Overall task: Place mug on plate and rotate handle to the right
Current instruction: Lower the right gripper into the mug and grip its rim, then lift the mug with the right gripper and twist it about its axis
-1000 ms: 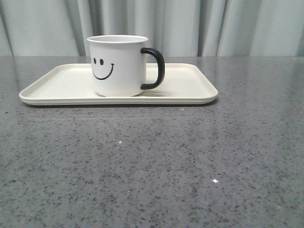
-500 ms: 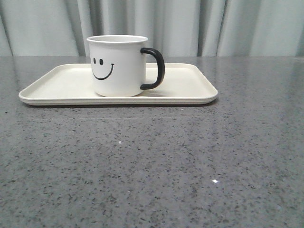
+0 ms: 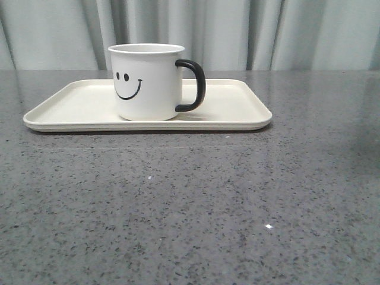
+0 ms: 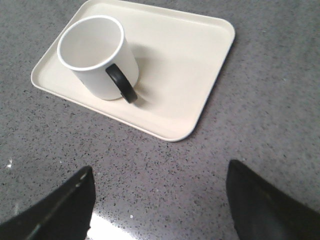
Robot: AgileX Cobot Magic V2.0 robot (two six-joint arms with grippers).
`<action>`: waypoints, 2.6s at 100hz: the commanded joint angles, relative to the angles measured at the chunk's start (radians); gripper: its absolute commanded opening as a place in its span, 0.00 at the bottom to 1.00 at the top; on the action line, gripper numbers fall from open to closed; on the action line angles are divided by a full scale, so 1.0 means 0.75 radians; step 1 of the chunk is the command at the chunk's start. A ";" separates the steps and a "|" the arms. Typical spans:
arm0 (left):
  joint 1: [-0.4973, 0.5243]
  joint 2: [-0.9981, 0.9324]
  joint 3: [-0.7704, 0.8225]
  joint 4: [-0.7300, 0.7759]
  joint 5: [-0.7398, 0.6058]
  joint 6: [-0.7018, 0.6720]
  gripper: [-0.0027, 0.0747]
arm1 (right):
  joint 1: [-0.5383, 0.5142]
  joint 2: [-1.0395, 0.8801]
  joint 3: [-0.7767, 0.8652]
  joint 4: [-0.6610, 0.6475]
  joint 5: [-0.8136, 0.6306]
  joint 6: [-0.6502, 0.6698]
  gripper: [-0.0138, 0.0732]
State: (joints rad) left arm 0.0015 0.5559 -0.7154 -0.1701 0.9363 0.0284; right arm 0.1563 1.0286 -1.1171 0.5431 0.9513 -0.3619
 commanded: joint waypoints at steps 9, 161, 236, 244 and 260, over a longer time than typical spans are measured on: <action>0.005 0.003 -0.035 -0.025 -0.096 -0.013 0.60 | 0.130 0.171 -0.188 0.027 -0.102 -0.028 0.79; 0.005 0.003 -0.033 -0.025 -0.090 -0.013 0.60 | 0.493 1.135 -0.922 -0.274 -0.114 0.238 0.74; 0.005 0.003 -0.033 -0.025 -0.090 -0.013 0.60 | 0.493 1.146 -0.991 -0.243 -0.081 0.205 0.09; 0.005 0.003 -0.033 -0.025 -0.090 -0.013 0.60 | 0.493 1.147 -1.063 -0.243 -0.007 0.144 0.09; 0.005 0.003 -0.033 -0.025 -0.090 -0.013 0.60 | 0.493 1.156 -1.229 -0.244 0.136 0.009 0.09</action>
State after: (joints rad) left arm 0.0015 0.5559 -0.7154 -0.1701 0.9346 0.0262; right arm 0.5254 1.9489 -1.9602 0.3428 1.0371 -0.2927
